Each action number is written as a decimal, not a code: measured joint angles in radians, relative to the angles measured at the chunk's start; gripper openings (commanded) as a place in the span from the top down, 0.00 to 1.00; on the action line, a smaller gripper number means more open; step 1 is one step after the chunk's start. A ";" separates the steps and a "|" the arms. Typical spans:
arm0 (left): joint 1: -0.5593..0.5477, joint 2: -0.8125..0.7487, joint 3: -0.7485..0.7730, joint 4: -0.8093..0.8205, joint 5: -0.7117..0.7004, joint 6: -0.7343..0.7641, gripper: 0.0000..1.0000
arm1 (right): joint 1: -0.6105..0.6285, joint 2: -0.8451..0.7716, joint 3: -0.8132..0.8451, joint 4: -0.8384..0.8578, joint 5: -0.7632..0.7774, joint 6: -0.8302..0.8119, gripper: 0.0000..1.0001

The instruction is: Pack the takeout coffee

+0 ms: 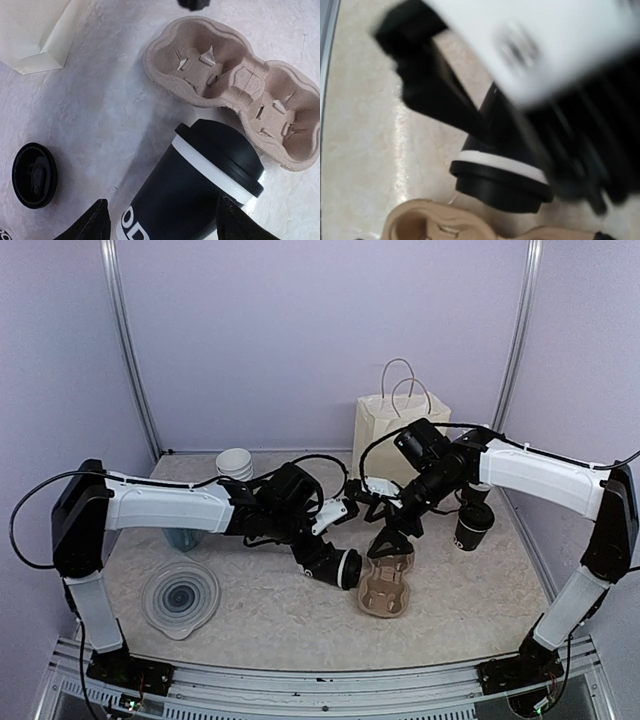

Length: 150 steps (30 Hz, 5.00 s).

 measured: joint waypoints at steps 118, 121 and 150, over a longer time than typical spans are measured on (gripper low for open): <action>0.028 -0.346 -0.240 0.466 -0.155 -0.504 0.01 | -0.624 -0.415 -0.389 -0.062 0.119 -0.013 0.20; 0.010 -0.346 -0.247 0.462 -0.165 -0.517 0.01 | -0.658 -0.414 -0.437 -0.067 0.175 -0.032 0.20; 0.049 -0.295 -0.164 0.286 -0.286 -0.595 0.02 | -0.705 -0.323 -0.412 -0.113 0.182 -0.030 0.00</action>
